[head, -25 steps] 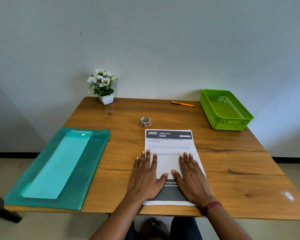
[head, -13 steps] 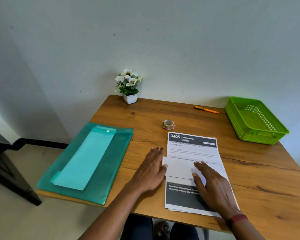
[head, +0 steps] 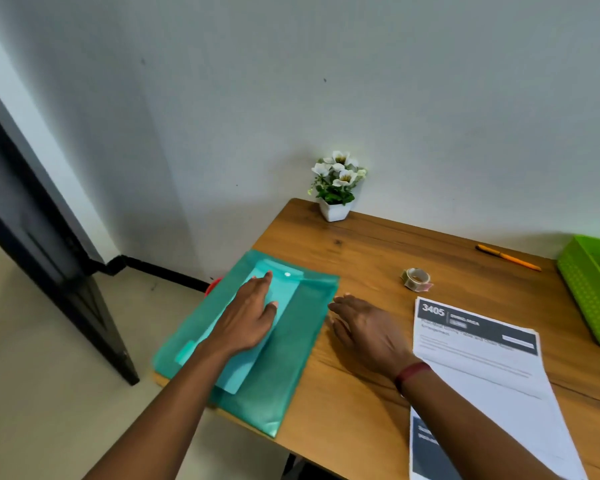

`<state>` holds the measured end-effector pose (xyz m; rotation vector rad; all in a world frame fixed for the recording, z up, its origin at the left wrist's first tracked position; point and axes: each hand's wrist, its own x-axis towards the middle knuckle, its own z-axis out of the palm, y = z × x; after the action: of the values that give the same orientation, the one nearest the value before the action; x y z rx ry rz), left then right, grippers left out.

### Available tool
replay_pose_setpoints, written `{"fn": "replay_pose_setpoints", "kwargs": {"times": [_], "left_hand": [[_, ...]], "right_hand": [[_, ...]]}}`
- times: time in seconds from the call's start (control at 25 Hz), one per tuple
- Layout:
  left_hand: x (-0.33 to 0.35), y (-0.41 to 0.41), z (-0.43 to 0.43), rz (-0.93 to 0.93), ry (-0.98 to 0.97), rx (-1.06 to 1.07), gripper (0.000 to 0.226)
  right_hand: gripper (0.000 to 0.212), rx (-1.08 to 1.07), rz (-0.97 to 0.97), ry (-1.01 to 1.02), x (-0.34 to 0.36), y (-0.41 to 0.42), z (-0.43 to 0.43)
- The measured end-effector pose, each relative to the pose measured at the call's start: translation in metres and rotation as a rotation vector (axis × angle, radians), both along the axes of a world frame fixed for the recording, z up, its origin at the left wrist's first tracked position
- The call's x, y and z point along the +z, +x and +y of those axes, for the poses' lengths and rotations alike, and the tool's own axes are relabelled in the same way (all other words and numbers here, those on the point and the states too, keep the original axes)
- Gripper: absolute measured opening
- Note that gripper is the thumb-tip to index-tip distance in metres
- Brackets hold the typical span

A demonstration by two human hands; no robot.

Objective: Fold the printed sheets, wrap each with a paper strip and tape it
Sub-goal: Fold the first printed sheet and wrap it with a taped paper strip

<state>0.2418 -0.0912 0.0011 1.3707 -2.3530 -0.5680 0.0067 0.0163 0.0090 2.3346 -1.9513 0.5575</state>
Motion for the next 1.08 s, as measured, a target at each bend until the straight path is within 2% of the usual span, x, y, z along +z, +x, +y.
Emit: {"fn": "replay_pose_setpoints", "kwargs": {"times": [0.2, 0.36, 0.48, 0.56, 0.84, 1.0, 1.08], "left_hand": [[-0.014, 0.028, -0.022, -0.067, -0.062, 0.126, 0.059], [-0.026, 0.024, -0.025, -0.081, -0.106, 0.248, 0.062], [-0.035, 0.019, -0.024, -0.282, -0.067, 0.368, 0.069], [-0.040, 0.016, -0.021, -0.377, -0.051, 0.380, 0.070], [-0.044, 0.010, -0.012, -0.439, -0.106, 0.406, 0.071], [-0.043, 0.011, -0.012, -0.459, -0.101, 0.400, 0.070], [-0.043, 0.012, -0.013, -0.456, -0.091, 0.399, 0.070]], "right_hand": [[0.034, -0.059, 0.047, 0.018, -0.021, 0.025, -0.055], [0.042, -0.127, 0.126, 0.008, -0.024, 0.035, -0.099], [0.044, -0.124, 0.185, 0.024, -0.025, 0.040, -0.122], [0.043, -0.109, 0.215, 0.031, -0.026, 0.040, -0.132], [0.035, -0.037, 0.250, 0.037, -0.033, 0.046, -0.143], [0.019, 0.003, 0.283, 0.044, -0.027, 0.050, -0.144], [0.015, -0.001, 0.223, 0.033, -0.025, 0.051, -0.145]]}}
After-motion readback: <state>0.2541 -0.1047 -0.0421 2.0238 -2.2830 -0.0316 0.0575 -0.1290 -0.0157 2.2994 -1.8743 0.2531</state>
